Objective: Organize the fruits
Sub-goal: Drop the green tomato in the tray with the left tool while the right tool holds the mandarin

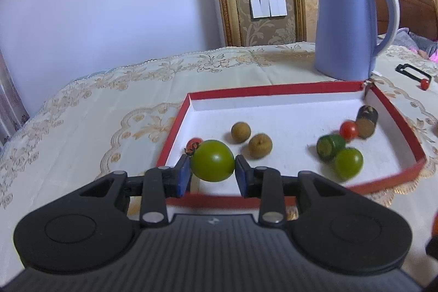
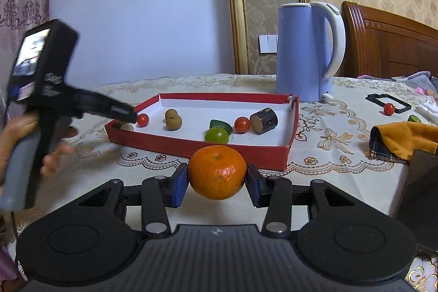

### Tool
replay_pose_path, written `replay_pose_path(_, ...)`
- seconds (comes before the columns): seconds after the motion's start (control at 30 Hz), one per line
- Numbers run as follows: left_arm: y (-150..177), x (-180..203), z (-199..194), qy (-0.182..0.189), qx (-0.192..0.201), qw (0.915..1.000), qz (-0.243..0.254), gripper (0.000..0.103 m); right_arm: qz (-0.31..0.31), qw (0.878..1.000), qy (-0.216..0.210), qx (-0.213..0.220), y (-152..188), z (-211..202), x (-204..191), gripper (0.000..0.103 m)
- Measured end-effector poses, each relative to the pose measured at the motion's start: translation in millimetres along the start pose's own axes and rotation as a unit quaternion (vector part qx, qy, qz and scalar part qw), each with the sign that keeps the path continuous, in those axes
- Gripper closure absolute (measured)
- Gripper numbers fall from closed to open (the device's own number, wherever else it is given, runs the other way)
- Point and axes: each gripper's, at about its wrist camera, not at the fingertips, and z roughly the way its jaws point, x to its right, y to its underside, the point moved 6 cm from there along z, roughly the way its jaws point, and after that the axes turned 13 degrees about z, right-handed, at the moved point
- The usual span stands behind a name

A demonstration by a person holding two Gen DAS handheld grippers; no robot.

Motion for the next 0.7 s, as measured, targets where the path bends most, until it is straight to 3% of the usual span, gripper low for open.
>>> replay_pose_path(0.3,-32,16,29,-0.008,0.003,0.9998,0.019,0.071,0.013,1.000,-0.012,0.005,-3,-4,5,0.059)
replay_pose_path(0.63,-29,26,43,-0.010,-0.012,0.9995,0.028,0.069,0.019,1.000,-0.011,0.004,-1,-2,10,0.059)
replay_pose_path(0.7,-28,24,41,-0.012,-0.012,0.9994,0.029,0.064,0.019,1.000,-0.011,0.003,0,-1,9,0.059)
